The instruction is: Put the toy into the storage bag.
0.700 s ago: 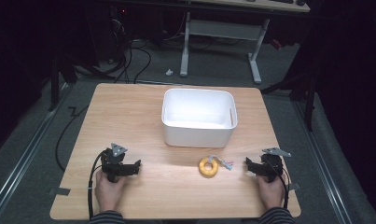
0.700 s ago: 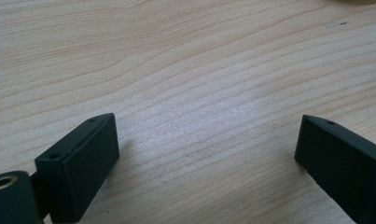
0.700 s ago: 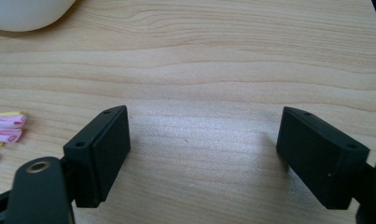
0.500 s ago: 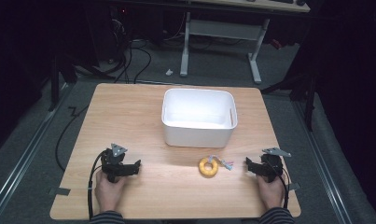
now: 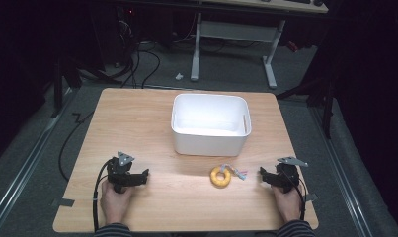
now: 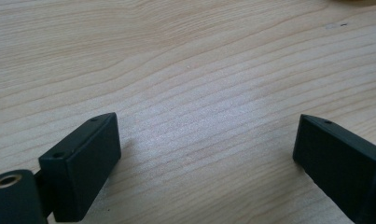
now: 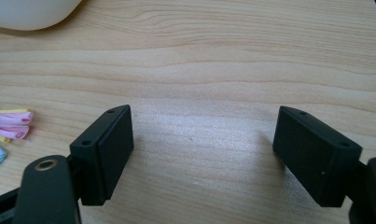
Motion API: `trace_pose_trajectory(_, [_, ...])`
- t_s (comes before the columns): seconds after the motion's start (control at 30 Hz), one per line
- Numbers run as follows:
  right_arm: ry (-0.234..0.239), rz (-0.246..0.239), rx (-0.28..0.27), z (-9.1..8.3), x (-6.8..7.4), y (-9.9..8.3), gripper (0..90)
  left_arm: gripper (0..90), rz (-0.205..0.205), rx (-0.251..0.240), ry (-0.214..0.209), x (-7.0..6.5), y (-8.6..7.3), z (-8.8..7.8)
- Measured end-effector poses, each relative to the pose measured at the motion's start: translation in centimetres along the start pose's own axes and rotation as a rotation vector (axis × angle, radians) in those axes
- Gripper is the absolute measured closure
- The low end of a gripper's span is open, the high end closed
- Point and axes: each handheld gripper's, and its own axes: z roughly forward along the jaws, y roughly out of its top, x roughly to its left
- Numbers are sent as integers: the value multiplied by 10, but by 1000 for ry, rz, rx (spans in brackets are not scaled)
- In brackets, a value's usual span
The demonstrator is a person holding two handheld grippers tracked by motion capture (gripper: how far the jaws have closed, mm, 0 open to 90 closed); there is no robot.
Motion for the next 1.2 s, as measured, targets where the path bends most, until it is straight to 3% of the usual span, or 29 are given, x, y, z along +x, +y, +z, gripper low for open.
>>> trace_pose_trajectory(0.3, [28, -23, 24, -3, 0, 0, 211, 79, 0, 0, 0, 0, 0, 0])
trace_pose_trajectory(0.43, [33, -25, 21, -6, 1, -2, 280, 80, 0, 0, 0, 0, 0, 0])
trace_pose_trajectory(0.6, [71, -13, 12, -12, 2, -5, 348, 80, 0, 0, 0, 0, 0, 0])
trace_pose_trajectory(0.9, [108, -33, -1, -21, 6, -8, 383, 80, 0, 0, 0, 0, 0, 0])
trace_pose_trajectory(1.0, [140, -36, 2, -26, 7, -10, 397, 80, 0, 0, 1, 0, 0, 0])
trace_pose_trajectory(1.2, [171, -74, -6, -36, 13, -8, 409, 80, 0, 0, 1, 0, 0, 0])
